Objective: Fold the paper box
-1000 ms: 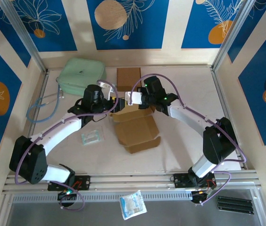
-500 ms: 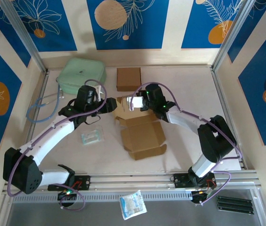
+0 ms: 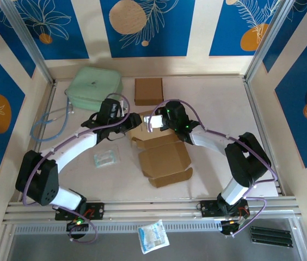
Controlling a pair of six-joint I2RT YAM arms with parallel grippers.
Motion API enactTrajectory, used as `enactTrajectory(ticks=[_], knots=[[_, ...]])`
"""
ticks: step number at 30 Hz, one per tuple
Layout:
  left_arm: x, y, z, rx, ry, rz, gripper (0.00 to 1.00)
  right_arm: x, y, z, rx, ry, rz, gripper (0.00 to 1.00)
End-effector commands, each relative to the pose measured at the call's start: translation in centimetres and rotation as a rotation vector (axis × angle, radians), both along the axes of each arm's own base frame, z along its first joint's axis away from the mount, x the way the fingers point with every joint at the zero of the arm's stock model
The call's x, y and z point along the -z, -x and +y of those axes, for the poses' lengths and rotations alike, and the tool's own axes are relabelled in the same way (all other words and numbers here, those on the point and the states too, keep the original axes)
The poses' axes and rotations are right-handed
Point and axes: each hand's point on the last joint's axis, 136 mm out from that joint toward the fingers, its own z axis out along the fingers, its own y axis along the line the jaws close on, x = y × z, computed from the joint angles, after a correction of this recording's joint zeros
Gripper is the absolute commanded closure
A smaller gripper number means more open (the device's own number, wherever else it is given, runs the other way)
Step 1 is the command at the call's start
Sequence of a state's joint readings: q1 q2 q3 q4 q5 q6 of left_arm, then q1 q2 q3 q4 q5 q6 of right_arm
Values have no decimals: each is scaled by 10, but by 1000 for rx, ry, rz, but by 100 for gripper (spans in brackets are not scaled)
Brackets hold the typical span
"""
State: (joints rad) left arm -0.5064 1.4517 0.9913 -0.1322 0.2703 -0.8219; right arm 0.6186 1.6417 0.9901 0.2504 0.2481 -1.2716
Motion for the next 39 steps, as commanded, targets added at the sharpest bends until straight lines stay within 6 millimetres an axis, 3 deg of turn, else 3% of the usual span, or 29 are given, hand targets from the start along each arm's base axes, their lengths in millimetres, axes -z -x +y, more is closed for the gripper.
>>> enactTrajectory(ticks=[1,8,12,17,21,27,31,39], knots=[[20,12,0,13,-133,-18,59,-12,2,-4,16,-48,-16,99],[78,31,6,29,-227,65,61,-8,0,-12,46,-40,-10,99],[100,36,10,68,-293,101,61,-10,-2,-14,58,-44,-10,99],[121,47,-2,118,-244,191,59,-11,-4,-15,69,-42,-10,99],[121,48,-16,135,-152,201,59,-12,-6,-16,77,-47,-8,99],[94,37,-29,136,-63,116,70,-12,-6,-17,88,-53,-3,99],[80,31,-41,155,-4,63,71,-13,-7,-19,96,-56,-2,99],[123,45,-62,194,69,169,70,-11,-7,-21,104,-59,14,99]])
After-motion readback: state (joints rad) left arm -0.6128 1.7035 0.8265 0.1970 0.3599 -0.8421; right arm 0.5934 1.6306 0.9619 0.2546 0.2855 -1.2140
